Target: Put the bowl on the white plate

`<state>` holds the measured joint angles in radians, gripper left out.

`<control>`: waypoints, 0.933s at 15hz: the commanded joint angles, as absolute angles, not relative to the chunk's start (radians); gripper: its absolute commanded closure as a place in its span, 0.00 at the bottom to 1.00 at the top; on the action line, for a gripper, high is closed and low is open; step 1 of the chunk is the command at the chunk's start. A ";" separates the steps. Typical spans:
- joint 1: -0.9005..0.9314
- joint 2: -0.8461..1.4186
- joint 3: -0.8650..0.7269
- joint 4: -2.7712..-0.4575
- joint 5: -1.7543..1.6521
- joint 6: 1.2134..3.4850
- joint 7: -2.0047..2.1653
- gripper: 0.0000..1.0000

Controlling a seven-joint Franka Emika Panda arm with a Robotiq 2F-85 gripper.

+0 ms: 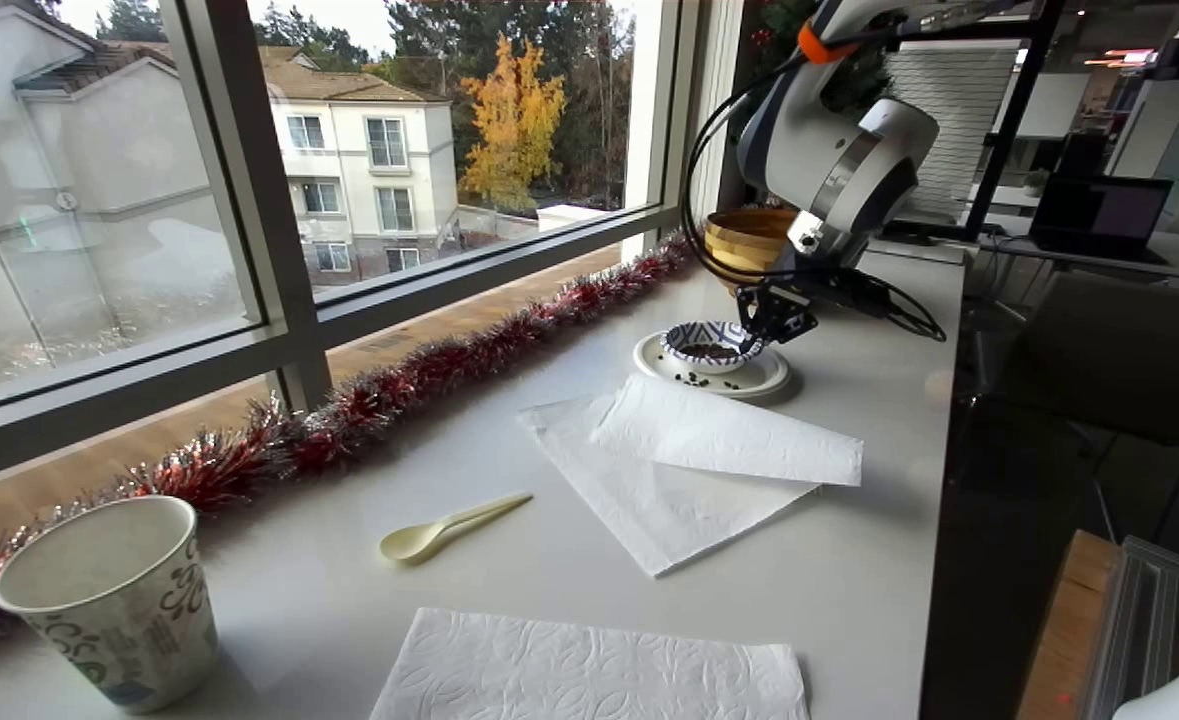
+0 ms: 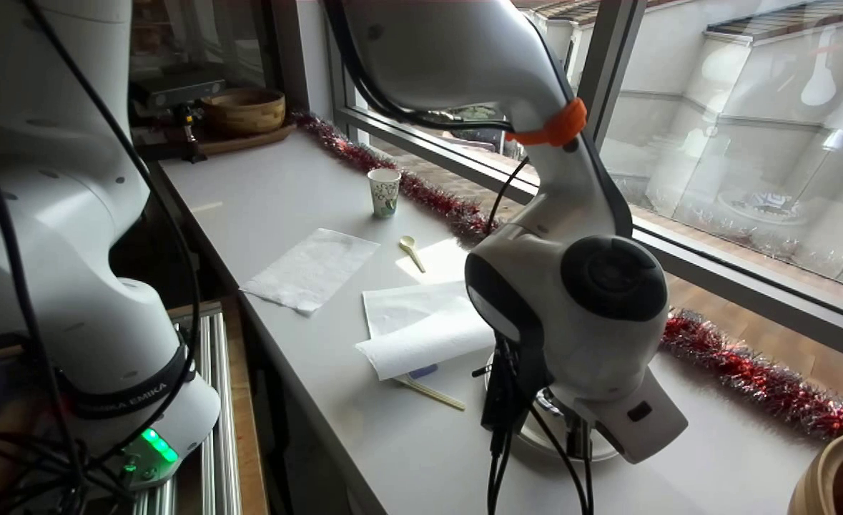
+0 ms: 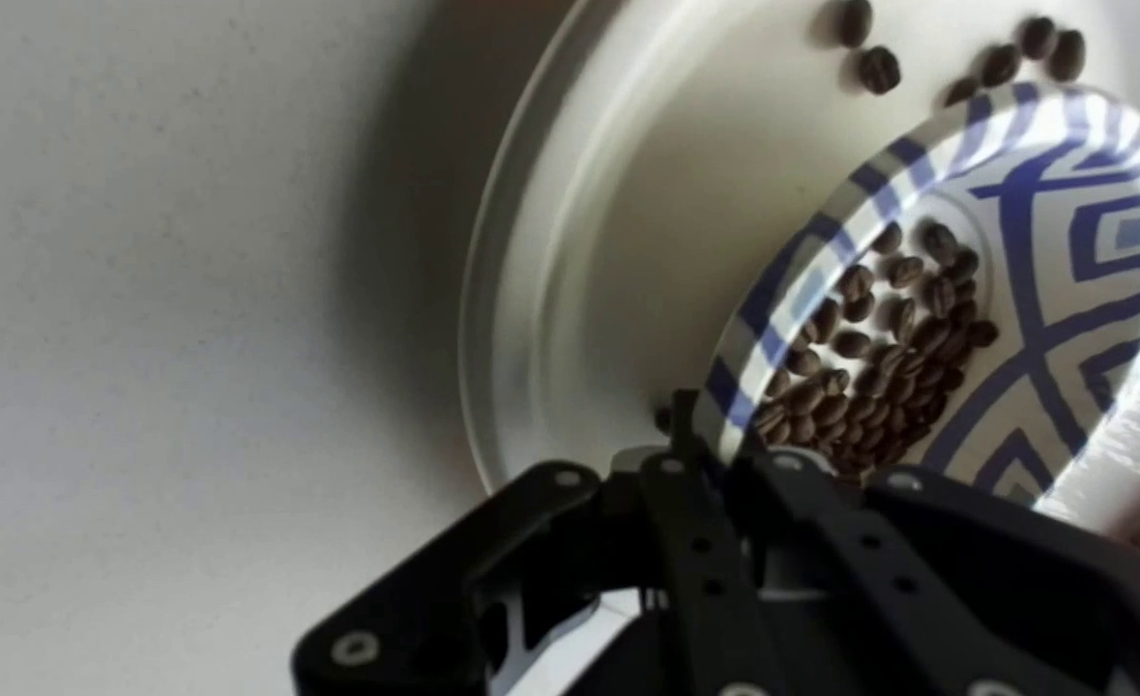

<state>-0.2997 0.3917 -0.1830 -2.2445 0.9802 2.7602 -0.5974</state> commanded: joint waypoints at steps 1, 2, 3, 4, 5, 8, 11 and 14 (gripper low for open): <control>-0.291 0.421 -0.168 -2.221 0.996 2.784 -0.598 0.99; -0.288 0.421 -0.167 -2.222 0.991 2.782 -0.598 0.99; -0.286 0.419 -0.165 -2.223 0.989 2.781 -0.599 0.99; -0.283 0.417 -0.162 -2.226 0.985 2.781 -0.601 0.99; -0.281 0.416 -0.160 -2.228 0.982 2.779 -0.601 0.99; -0.271 0.412 -0.158 -2.235 0.972 2.773 -0.602 0.99; -0.261 0.408 -0.161 -2.242 0.959 2.766 -0.603 0.99; -0.270 0.421 -0.161 -2.240 0.962 2.750 -0.619 0.99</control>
